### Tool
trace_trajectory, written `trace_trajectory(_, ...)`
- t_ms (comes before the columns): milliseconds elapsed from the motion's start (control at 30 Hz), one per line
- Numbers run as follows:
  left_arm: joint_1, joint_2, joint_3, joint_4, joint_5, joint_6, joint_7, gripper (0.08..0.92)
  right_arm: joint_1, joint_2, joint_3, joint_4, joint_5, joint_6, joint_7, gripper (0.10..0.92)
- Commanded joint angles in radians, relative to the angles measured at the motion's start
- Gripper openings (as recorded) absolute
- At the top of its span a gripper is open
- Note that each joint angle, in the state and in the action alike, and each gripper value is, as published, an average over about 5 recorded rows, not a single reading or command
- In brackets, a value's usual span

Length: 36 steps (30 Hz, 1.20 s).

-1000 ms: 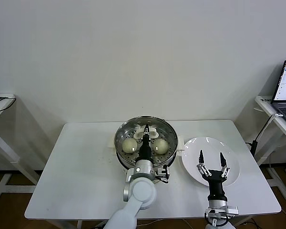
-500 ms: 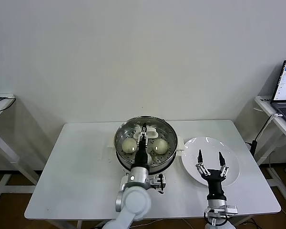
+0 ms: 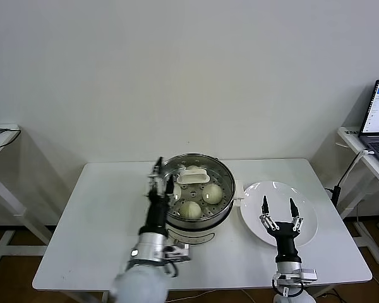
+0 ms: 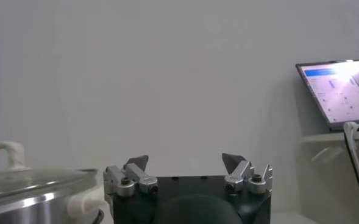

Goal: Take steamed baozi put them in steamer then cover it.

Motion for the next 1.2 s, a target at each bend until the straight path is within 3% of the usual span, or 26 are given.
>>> trace_trajectory(33,0.222,-0.020,-0.496,-0.083,-1.006,-0.343,-0.090,0.823,-0.014,-0.028,0.012,0.141,0.016,-0.170,-0.010,0.823)
trace_trajectory(200,0.263,-0.058,-0.601,-0.010,-1.127,-0.423,-0.030,0.823,-0.021,-0.039,0.015,0.189,0.010,-0.209,-0.009,0.823)
trace_trajectory(1200,0.297,-0.068,-0.558,-0.009,-1.126,-0.449,-0.017,0.823,-0.035,-0.037,0.009,0.212,-0.021,-0.249,-0.008,0.823)
